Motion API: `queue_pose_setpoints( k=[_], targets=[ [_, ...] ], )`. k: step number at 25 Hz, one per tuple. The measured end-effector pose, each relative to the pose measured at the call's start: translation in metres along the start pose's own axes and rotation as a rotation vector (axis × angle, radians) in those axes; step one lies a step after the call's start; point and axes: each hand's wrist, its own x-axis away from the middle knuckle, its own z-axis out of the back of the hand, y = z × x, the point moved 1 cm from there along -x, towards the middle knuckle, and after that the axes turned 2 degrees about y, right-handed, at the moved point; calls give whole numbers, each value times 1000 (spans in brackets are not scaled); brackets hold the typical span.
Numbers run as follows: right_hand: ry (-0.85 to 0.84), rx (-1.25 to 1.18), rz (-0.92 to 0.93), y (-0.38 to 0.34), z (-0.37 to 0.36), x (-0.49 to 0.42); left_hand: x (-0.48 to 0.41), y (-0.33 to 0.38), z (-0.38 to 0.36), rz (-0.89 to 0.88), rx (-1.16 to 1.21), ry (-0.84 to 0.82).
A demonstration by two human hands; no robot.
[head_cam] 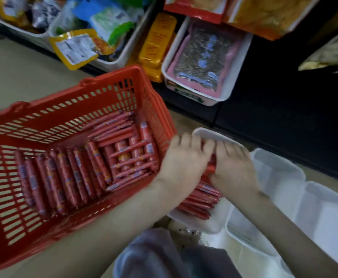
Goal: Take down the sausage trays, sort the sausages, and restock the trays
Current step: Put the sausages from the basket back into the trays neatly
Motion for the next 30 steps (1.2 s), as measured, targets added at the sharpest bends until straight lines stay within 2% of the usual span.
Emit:
queue_pose_setpoints(
  k=[3, 6, 10, 12, 14, 16, 18, 23, 25, 27, 28, 30],
  targets=[
    [-194, 15, -130, 41, -33, 63, 12, 57, -46, -151, 41, -156],
    [-368, -32, -233, 55, -76, 97, 29, 79, -102, -247, 63, -312],
    [-392, -139, -326, 64, -130, 84, 13, 71, -154, -191, 38, -288],
    [-409, -169, -317, 71, -153, 73, 6, 58, -180, -126, 15, -268],
    [-535, -158, -253, 79, -171, 70, 16, 52, -200, -72, 13, -380],
    [-731, -172, -246, 84, -183, 75, 35, 50, -214, -59, 53, -515],
    [-792, -132, -275, 83, -189, 77, 42, 49, -222, -42, 100, -554],
    [-636, -80, -323, 76, -179, 74, 40, 64, -182, 4, 223, -486],
    [-551, -150, -307, 75, -160, 68, 42, 72, -138, -46, 294, -379],
    [-484, -282, -266, 65, -132, 51, 40, 67, -80, -175, 412, -281],
    [-416, -352, -251, 56, -116, 39, 38, 57, -51, -185, 508, -228],
    [-209, -453, -218, 37, -82, 11, 35, 25, -10, -90, 643, -74]
  ],
)
